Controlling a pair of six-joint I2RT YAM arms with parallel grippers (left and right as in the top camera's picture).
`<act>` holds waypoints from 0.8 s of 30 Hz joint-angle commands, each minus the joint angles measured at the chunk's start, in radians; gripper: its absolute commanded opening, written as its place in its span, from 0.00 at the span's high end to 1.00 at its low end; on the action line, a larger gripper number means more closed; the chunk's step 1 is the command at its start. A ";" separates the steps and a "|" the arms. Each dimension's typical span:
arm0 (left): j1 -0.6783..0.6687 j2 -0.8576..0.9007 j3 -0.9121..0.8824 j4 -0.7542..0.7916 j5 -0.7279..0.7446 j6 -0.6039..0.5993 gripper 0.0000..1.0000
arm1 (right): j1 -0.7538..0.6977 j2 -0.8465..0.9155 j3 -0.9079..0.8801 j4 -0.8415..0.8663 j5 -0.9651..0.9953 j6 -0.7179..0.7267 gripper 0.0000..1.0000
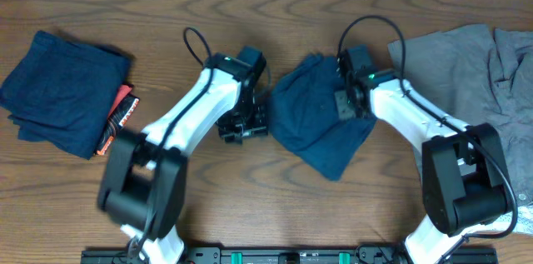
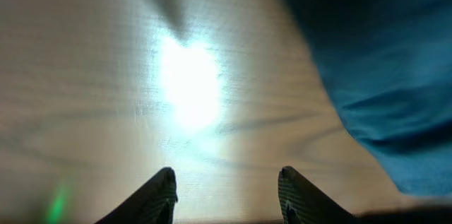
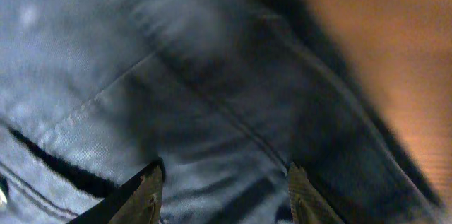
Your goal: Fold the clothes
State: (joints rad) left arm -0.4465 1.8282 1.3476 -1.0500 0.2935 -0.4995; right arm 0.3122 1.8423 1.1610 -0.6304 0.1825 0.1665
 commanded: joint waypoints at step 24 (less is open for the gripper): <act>-0.002 0.177 0.011 0.464 0.080 0.289 0.40 | 0.051 -0.119 -0.039 -0.314 -0.225 0.200 0.37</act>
State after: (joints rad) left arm -0.4500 1.9766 1.3540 -0.5816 0.3603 -0.2420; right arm 0.3599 1.7271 1.1595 -0.9604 -0.0273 0.3367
